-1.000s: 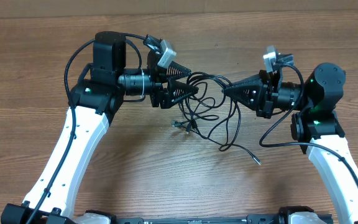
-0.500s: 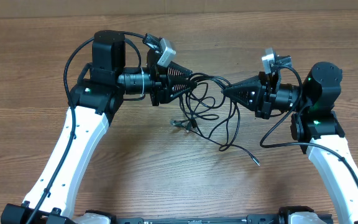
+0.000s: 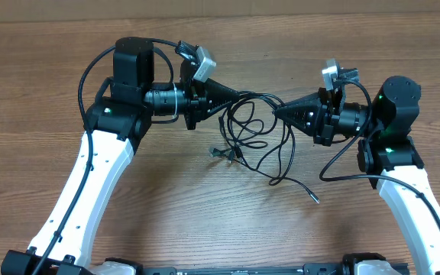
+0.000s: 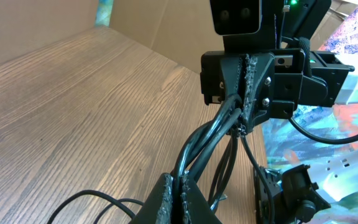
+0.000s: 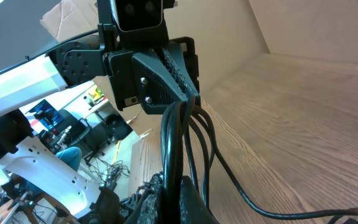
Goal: Untangle cables
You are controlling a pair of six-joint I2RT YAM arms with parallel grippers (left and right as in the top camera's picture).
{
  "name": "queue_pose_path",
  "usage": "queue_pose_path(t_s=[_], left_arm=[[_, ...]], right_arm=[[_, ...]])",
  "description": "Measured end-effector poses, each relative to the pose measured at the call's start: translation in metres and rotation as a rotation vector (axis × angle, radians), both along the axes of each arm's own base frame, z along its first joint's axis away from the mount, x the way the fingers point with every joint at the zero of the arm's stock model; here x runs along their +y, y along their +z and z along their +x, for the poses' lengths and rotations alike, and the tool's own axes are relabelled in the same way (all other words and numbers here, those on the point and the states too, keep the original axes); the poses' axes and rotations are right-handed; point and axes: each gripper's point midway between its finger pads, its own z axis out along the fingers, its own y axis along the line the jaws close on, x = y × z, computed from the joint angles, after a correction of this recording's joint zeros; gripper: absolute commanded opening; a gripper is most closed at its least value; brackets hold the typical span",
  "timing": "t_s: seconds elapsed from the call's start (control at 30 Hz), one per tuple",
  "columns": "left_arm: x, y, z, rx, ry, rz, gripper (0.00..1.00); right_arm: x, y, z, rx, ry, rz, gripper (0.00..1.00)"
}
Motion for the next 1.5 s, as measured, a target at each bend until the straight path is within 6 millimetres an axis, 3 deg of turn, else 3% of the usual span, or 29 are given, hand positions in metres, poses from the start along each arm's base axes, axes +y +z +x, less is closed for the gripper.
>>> queue_pose_path(t_s=[0.23, 0.37, 0.57, 0.87, 1.3, 1.5], left_arm=[[0.003, -0.01, 0.016, 0.122, 0.139, 0.039, 0.04], [0.029, -0.037, 0.047, 0.323, 0.454, 0.116, 0.04], [0.056, -0.054, 0.068, 0.457, 0.71, 0.137, 0.04], [0.084, -0.078, 0.071, 0.596, 0.929, 0.182, 0.04], [0.094, -0.082, 0.073, 0.651, 1.016, 0.167, 0.04], [0.12, -0.087, 0.078, 0.815, 1.174, 0.065, 0.04]], right_arm=[[0.0, 0.0, 0.003, -0.001, -0.02, -0.003, 0.04], [0.001, 0.0, 0.002, -0.001, -0.014, -0.002, 0.04], [0.001, 0.0, 0.002, 0.0, -0.013, -0.002, 0.04], [0.001, 0.0, 0.002, 0.0, -0.014, -0.002, 0.04], [0.001, 0.0, 0.002, 0.0, -0.014, -0.002, 0.04], [0.001, 0.0, 0.002, 0.0, -0.014, -0.002, 0.04]])
